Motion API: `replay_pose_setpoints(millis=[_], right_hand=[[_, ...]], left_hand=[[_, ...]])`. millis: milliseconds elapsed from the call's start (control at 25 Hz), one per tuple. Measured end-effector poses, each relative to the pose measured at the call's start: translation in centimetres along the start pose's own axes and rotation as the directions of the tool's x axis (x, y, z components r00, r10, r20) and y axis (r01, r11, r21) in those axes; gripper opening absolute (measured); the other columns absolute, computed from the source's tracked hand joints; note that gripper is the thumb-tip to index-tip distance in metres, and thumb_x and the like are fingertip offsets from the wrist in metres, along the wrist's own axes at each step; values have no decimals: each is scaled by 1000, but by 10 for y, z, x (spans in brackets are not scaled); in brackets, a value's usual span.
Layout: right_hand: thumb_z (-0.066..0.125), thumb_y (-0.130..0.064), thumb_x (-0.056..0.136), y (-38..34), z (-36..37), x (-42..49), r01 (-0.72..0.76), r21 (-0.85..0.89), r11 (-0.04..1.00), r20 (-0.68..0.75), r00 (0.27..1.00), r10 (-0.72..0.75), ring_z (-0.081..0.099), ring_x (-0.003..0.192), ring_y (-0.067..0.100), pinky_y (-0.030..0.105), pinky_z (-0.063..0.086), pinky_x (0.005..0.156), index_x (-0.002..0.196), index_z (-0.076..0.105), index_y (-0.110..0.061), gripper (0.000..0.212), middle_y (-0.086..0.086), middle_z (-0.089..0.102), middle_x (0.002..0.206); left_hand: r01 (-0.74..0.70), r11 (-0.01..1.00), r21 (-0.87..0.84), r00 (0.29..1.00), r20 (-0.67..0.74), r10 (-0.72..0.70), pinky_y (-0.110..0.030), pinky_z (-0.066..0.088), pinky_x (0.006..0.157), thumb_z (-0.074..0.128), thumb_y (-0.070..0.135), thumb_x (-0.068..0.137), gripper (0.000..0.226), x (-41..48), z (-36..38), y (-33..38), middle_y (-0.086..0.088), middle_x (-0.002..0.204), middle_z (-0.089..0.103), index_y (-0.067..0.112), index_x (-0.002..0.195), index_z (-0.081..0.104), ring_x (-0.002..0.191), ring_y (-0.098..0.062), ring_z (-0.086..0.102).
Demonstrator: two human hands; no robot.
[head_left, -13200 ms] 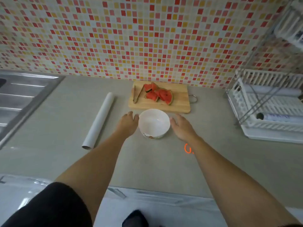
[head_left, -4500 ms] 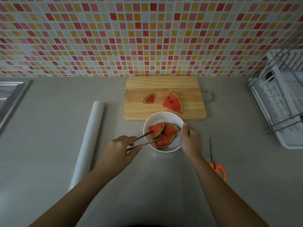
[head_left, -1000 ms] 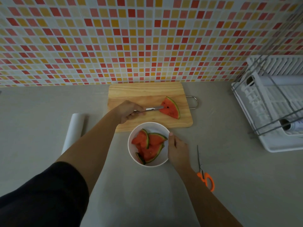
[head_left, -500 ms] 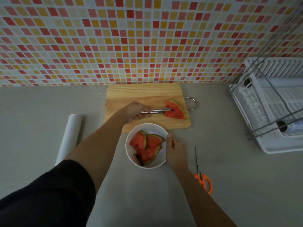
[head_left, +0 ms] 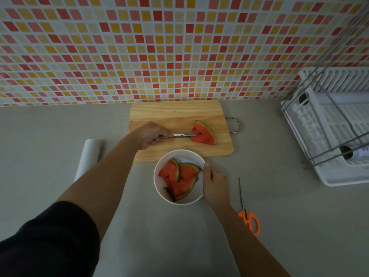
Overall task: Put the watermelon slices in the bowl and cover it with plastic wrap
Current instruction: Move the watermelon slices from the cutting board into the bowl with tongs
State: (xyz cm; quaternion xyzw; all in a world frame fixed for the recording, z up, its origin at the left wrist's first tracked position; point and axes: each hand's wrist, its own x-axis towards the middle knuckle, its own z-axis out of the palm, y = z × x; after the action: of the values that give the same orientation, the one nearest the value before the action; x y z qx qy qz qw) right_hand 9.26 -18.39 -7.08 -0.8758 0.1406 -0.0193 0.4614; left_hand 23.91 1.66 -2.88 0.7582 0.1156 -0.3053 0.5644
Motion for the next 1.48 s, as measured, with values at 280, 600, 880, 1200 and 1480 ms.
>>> replay_pose_setpoints(millis=[280,600,880,1200,1480], right_hand=[[38,-30,98,2,0,-1,6,-10,1000,3,1000,-6,45,52,17,31,25,54,62,50,-11,43,-1,47,52],[39,-31,98,1,1,0,-29,-2,1000,8,1000,29,44,51,14,28,24,51,54,40,-23,45,-5,42,49],[37,-33,98,6,3,2,-28,24,999,3,1000,28,50,54,15,29,31,54,58,47,-19,43,-4,48,52],[30,-47,96,11,6,5,-243,177,954,83,969,231,58,63,12,28,42,56,69,58,-9,55,-1,61,65],[32,-44,97,8,2,13,-257,211,943,170,960,223,57,80,14,30,41,70,73,60,-12,49,0,63,79]], left_hand=[[38,999,-6,999,19,-38,-17,17,35,67,22,81,18,0,4,-9,0,62,63,6,89,72,43,-7,28],[-26,996,-82,1000,-16,25,-17,22,34,69,14,79,10,4,10,-7,7,43,55,8,71,70,38,-6,30],[-16,976,-218,1000,-22,11,-16,22,32,65,11,83,9,-12,-3,-18,-4,59,39,2,81,66,39,-7,28],[-91,982,-164,995,37,98,-13,22,32,60,4,86,21,-82,-36,-29,5,39,48,5,67,68,33,-2,29],[-47,985,164,989,149,22,-19,21,40,68,-1,78,7,-103,-28,-40,-3,54,61,-1,80,75,43,-9,32]])
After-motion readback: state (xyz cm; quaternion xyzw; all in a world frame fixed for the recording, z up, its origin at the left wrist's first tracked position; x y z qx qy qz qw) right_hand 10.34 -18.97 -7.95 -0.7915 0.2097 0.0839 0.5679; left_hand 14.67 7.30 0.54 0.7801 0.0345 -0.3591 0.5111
